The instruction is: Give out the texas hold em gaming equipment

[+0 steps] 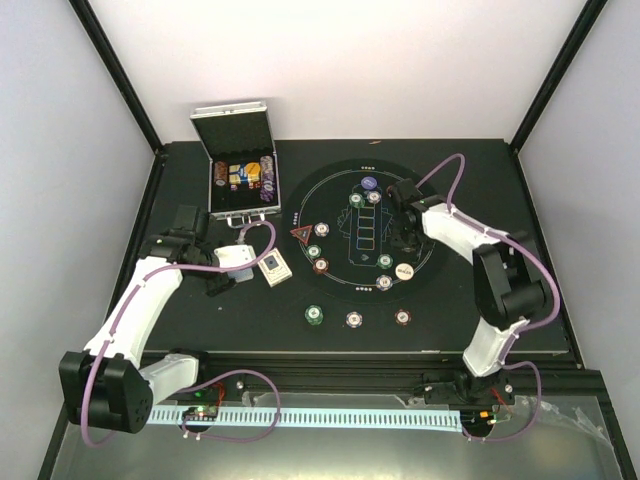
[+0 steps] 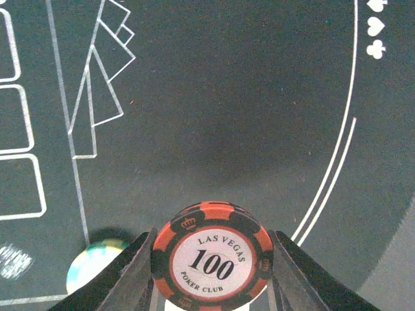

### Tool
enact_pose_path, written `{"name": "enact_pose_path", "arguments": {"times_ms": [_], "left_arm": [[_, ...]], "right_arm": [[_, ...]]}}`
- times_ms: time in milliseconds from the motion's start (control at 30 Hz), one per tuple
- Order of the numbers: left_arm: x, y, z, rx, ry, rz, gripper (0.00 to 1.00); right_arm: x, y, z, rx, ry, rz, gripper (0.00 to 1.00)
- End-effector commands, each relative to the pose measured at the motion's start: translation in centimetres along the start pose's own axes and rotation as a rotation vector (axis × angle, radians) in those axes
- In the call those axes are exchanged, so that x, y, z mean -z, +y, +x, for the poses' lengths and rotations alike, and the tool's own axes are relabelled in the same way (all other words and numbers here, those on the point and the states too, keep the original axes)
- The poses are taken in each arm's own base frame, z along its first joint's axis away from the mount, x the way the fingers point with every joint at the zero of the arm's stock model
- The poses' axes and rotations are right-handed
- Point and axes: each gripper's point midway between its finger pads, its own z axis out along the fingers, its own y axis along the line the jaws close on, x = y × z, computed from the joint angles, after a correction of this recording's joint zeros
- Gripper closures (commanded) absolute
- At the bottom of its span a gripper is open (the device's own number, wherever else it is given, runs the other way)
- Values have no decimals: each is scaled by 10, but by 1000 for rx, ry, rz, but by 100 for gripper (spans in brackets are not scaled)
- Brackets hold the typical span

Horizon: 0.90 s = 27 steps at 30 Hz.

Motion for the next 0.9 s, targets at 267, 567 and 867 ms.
{"name": "enact_pose_path", "arguments": {"times_ms": [267, 567, 867], "left_arm": [[13, -12, -12, -75, -58, 22, 98], [18, -15, -16, -85, -74, 26, 99], [21, -15, -18, -84, -78, 25, 98]], "right_arm": [[-45, -14, -14, -20, 19, 21, 70], [-53, -19, -2, -35, 40, 34, 66], [-51, -27, 7, -32, 48, 56, 66]]}}
